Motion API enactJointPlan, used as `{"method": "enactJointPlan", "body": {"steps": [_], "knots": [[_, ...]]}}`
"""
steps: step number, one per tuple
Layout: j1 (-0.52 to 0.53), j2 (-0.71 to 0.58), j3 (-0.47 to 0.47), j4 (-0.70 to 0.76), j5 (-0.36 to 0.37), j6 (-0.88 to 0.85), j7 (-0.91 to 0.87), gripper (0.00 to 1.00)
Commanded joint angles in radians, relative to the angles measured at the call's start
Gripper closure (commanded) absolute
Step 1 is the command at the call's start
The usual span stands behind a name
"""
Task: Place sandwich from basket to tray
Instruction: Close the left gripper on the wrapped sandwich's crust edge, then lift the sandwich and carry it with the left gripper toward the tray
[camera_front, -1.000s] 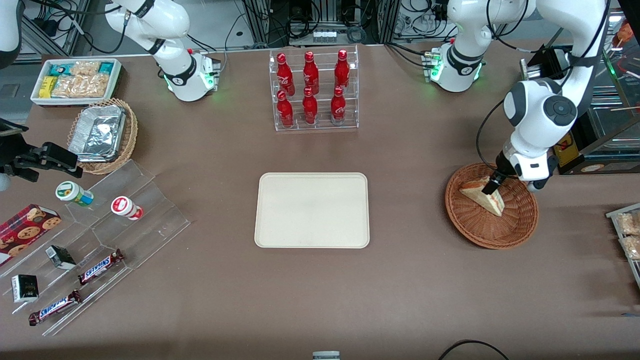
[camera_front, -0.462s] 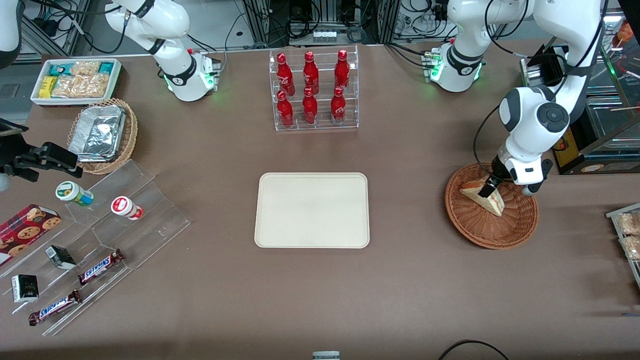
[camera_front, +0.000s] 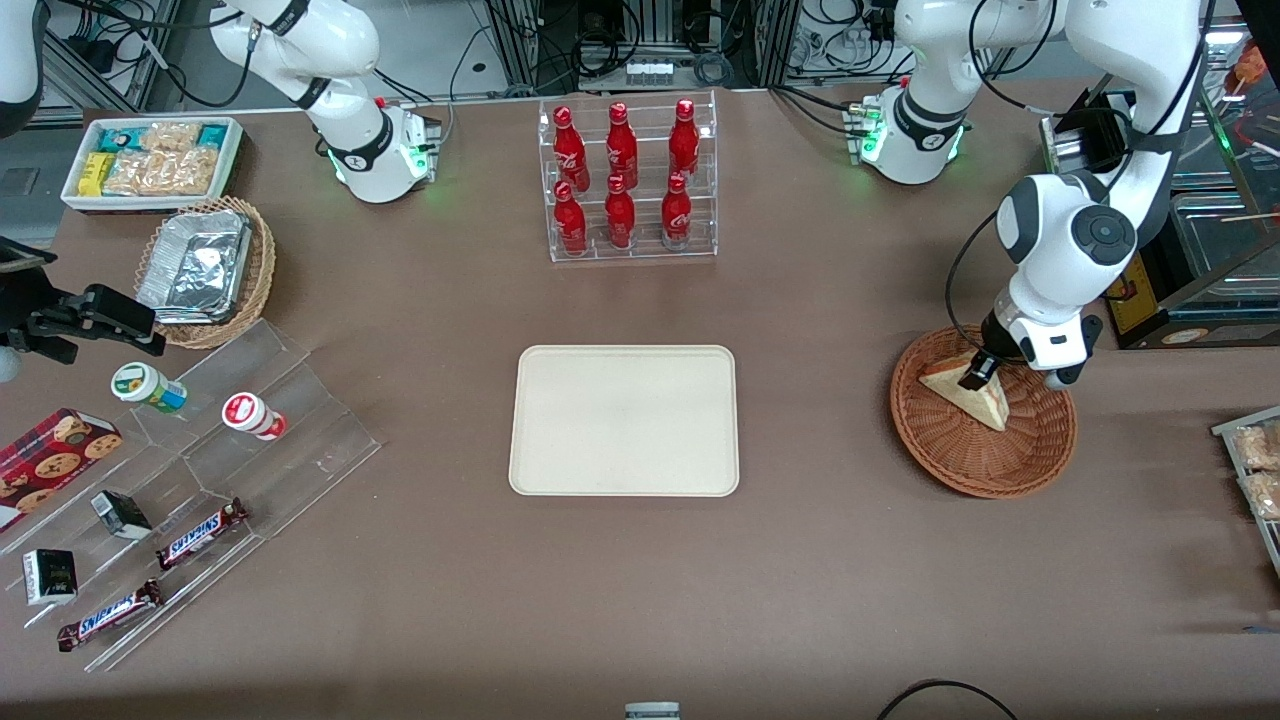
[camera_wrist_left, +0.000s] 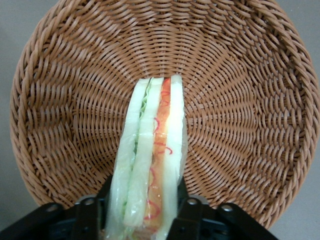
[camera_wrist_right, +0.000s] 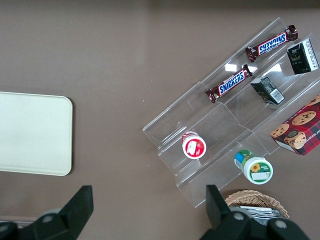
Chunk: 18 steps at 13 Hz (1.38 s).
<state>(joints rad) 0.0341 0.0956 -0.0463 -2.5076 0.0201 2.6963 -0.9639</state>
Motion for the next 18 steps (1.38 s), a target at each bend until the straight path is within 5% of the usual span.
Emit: {"method": "enactJointPlan", "body": {"steps": [1, 6, 11, 18], "knots": [[-0.005, -0.005, -0.007, 0.015, -0.003, 0.011, -0.032, 1.00], [-0.069, -0.103, -0.010, 0.151, 0.018, -0.256, -0.012, 1.00], [-0.264, -0.071, -0.018, 0.576, 0.069, -0.781, -0.010, 1.00], [-0.578, 0.070, -0.017, 0.720, 0.067, -0.820, 0.069, 1.00]]}}
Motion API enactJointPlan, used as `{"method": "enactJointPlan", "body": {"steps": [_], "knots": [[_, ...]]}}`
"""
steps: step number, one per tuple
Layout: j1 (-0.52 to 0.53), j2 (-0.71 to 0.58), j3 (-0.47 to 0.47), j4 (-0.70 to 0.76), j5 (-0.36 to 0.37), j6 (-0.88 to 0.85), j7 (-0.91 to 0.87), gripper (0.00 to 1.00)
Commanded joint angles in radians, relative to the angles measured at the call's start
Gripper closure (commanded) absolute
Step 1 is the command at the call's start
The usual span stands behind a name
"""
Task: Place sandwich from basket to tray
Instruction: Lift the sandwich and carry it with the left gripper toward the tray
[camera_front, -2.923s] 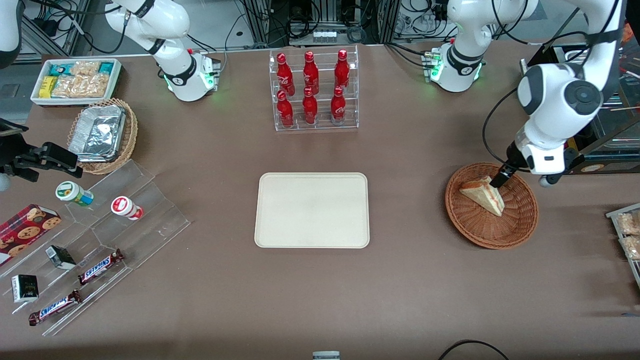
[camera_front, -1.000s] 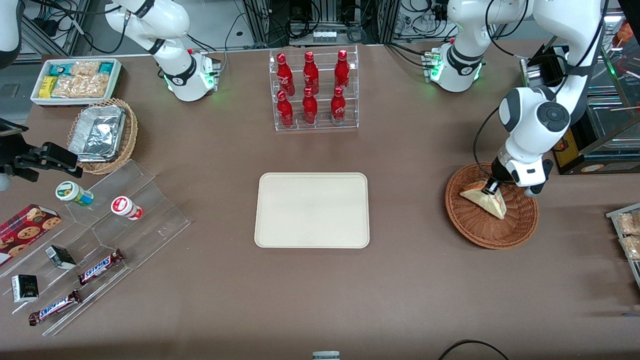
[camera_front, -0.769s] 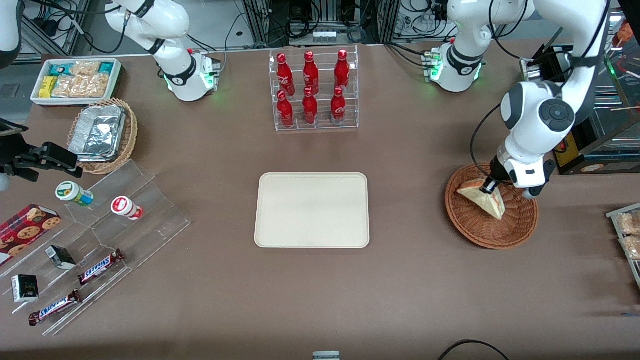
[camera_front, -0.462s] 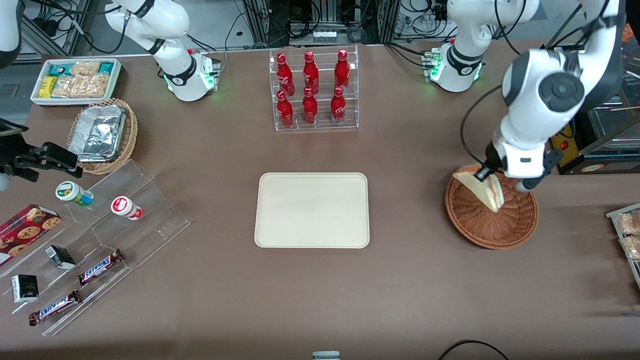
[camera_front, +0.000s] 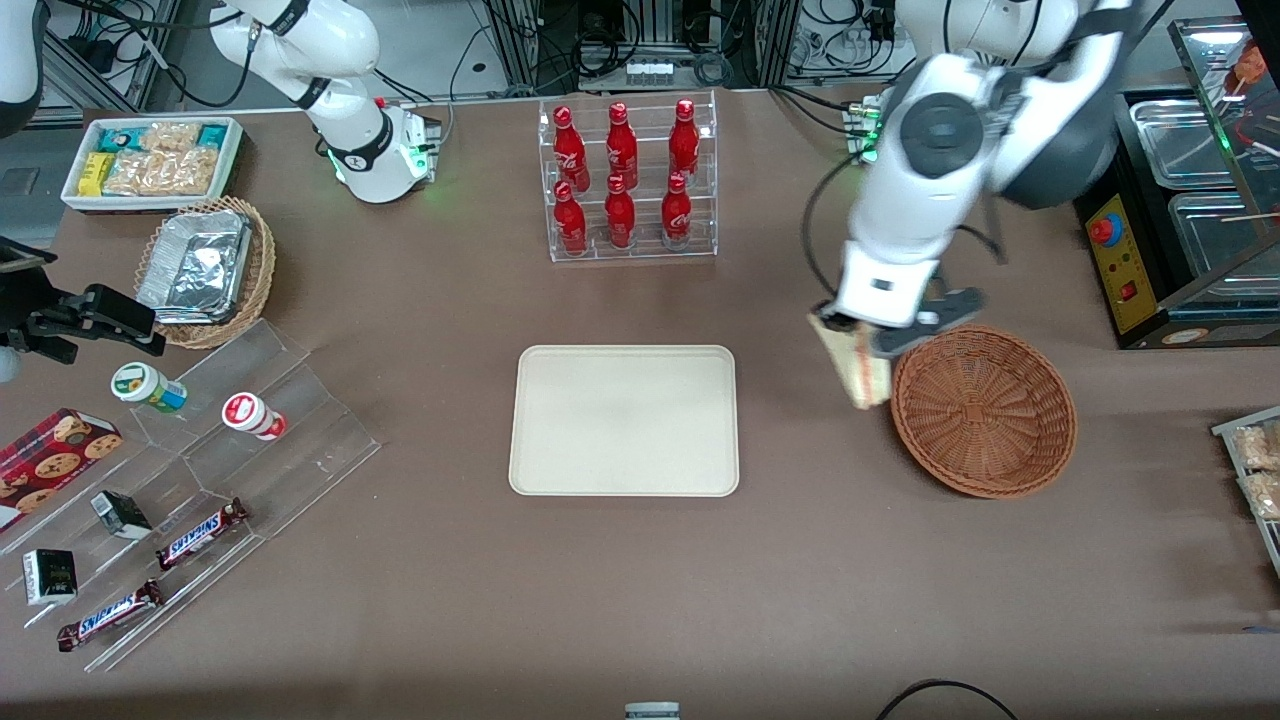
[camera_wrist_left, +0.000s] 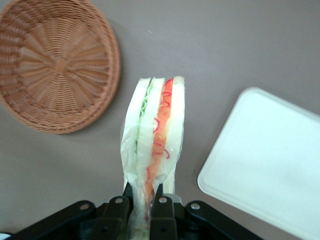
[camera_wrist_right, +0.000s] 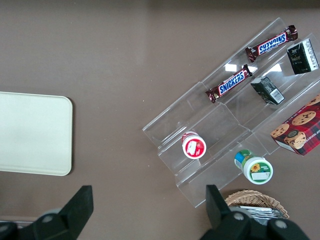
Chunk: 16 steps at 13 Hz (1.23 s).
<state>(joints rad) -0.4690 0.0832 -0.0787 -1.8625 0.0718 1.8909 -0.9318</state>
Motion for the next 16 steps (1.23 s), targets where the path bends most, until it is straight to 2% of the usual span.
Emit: {"method": "enactJointPlan", "body": {"steps": [1, 3, 5, 10, 14, 16], "knots": [[-0.107, 0.128, 0.014, 0.112, 0.016, -0.015, 0.057, 1.00], [-0.164, 0.222, 0.016, 0.190, 0.016, -0.012, 0.050, 1.00], [-0.177, 0.289, 0.016, 0.255, 0.017, -0.006, 0.051, 1.00], [-0.198, 0.389, 0.016, 0.278, 0.048, 0.092, 0.050, 1.00], [-0.232, 0.502, 0.017, 0.385, 0.060, 0.106, 0.033, 1.00], [-0.240, 0.532, 0.017, 0.393, 0.060, 0.161, 0.016, 1.00]]}}
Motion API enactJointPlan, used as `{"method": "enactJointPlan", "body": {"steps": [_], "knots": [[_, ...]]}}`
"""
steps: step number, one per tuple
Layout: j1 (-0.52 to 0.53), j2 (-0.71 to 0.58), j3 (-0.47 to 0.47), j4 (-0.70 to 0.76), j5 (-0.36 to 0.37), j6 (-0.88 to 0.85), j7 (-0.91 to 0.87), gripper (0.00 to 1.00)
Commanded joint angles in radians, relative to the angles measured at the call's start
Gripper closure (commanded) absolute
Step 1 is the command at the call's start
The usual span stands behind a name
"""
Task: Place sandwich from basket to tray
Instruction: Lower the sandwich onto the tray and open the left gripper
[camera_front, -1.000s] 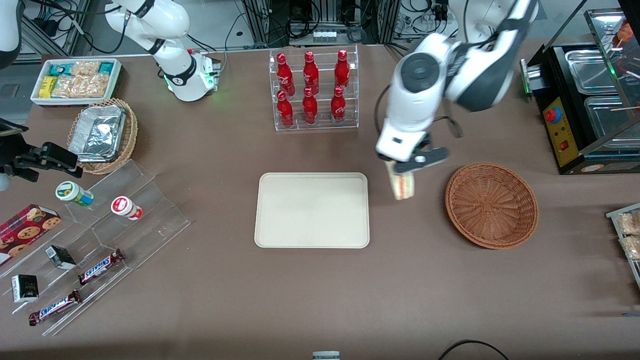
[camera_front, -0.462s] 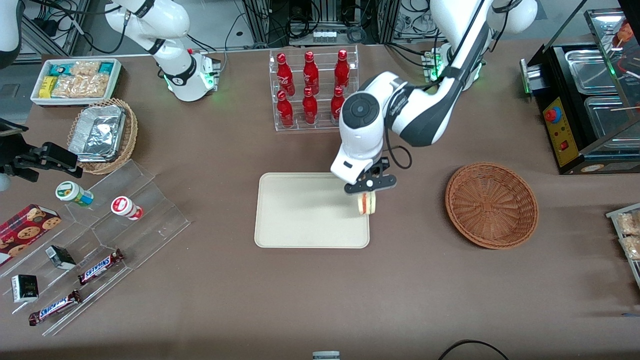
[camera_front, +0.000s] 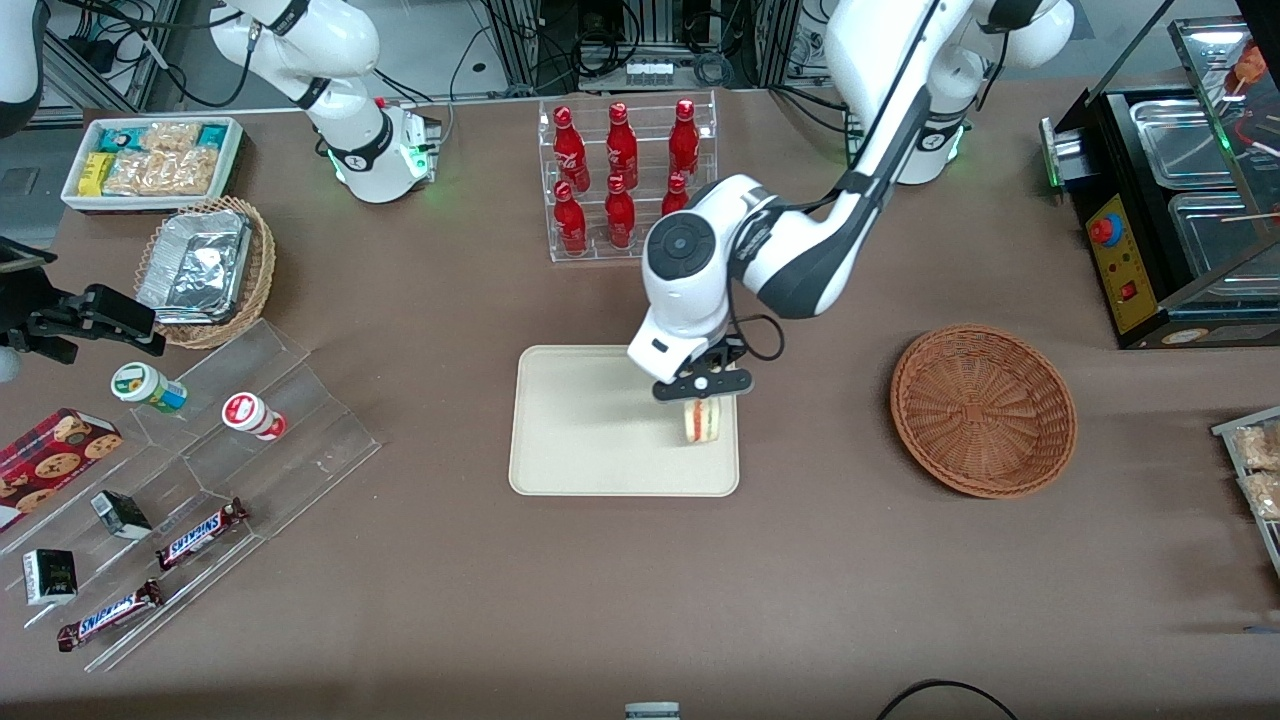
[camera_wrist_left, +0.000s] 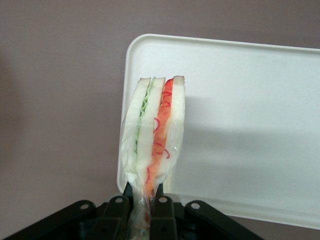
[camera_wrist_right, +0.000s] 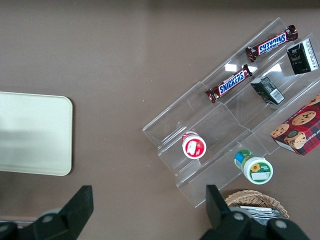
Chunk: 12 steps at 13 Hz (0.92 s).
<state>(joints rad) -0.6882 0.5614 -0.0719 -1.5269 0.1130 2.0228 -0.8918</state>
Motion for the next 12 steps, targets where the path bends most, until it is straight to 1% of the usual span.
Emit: {"method": "enactJointPlan", "body": {"steps": [1, 3, 4, 7, 9, 12], "knots": [[-0.036, 0.069, 0.011, 0.050, 0.036, 0.066, -0.032, 1.00], [-0.050, 0.100, 0.012, 0.041, 0.082, 0.099, -0.062, 1.00], [-0.051, 0.116, 0.011, 0.040, 0.091, 0.126, -0.077, 1.00], [-0.053, 0.160, 0.017, 0.040, 0.099, 0.149, -0.105, 1.00], [-0.045, 0.157, 0.018, 0.039, 0.126, 0.142, -0.104, 1.00], [-0.033, 0.158, 0.020, 0.034, 0.129, 0.140, -0.102, 1.00]]}}
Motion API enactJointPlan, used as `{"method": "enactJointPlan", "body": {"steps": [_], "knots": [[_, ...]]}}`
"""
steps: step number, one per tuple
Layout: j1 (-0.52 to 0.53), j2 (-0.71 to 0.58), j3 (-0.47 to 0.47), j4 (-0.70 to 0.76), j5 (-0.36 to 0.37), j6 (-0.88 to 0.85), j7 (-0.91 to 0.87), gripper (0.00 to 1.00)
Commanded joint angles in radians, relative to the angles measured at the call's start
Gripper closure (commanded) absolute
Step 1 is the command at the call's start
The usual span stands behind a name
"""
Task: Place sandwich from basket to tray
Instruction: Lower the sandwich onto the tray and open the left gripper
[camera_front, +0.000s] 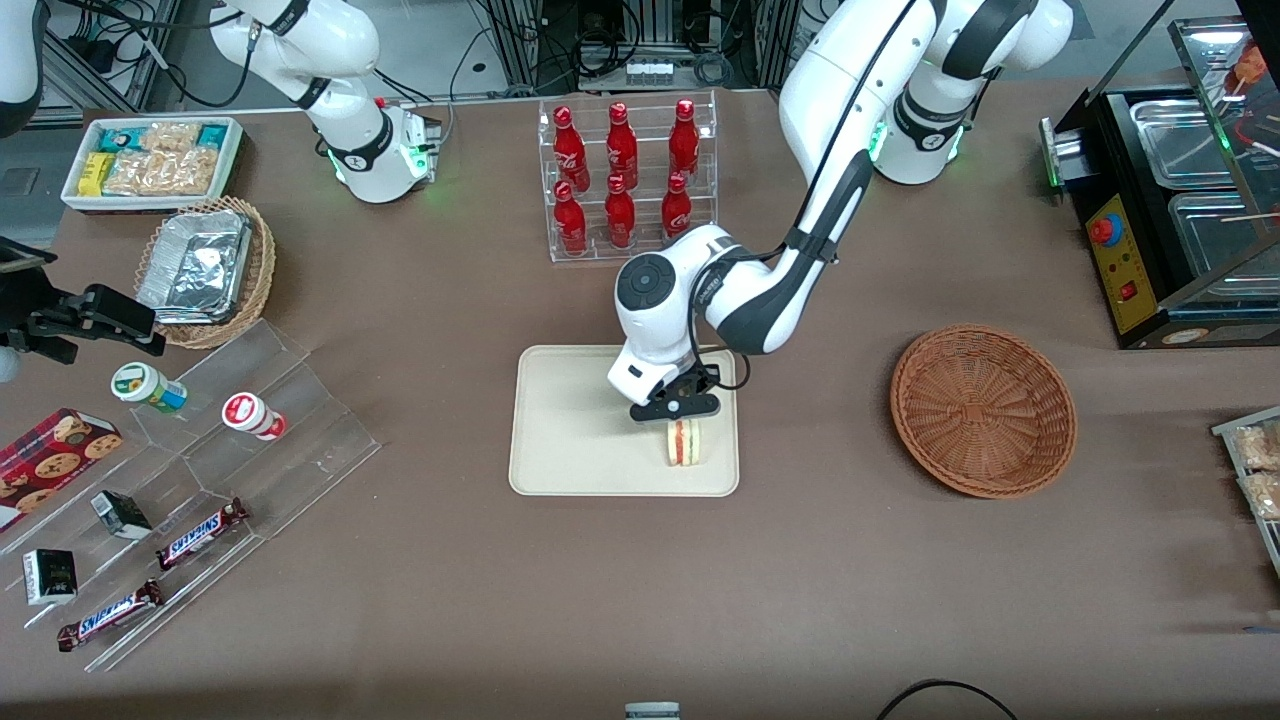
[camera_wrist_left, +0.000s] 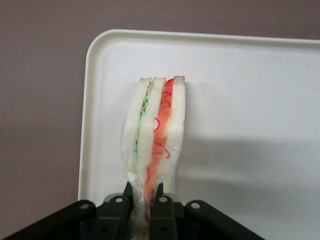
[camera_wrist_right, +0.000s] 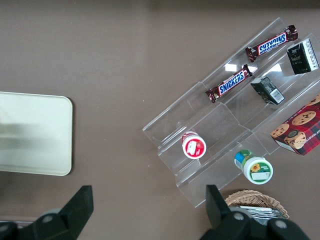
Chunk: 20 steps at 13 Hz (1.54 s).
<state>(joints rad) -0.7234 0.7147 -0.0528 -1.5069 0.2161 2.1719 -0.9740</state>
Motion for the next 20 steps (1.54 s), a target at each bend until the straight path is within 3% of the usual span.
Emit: {"method": "enactJointPlan", "body": {"steps": [1, 2, 4, 7, 11, 14, 20], "knots": [[0.001, 0.005, 0.001, -0.007, 0.037, -0.007, -0.025, 0.98], [-0.001, 0.005, 0.001, -0.015, 0.057, -0.004, -0.031, 0.90], [-0.001, 0.006, 0.001, -0.015, 0.060, -0.004, -0.032, 0.00], [-0.001, -0.020, -0.001, 0.000, 0.045, -0.012, -0.038, 0.00], [0.002, -0.147, -0.002, 0.028, 0.039, -0.116, -0.143, 0.00], [0.007, -0.280, 0.001, 0.033, -0.033, -0.226, -0.144, 0.00], [0.070, -0.472, 0.019, 0.036, -0.029, -0.420, -0.135, 0.00]]}}
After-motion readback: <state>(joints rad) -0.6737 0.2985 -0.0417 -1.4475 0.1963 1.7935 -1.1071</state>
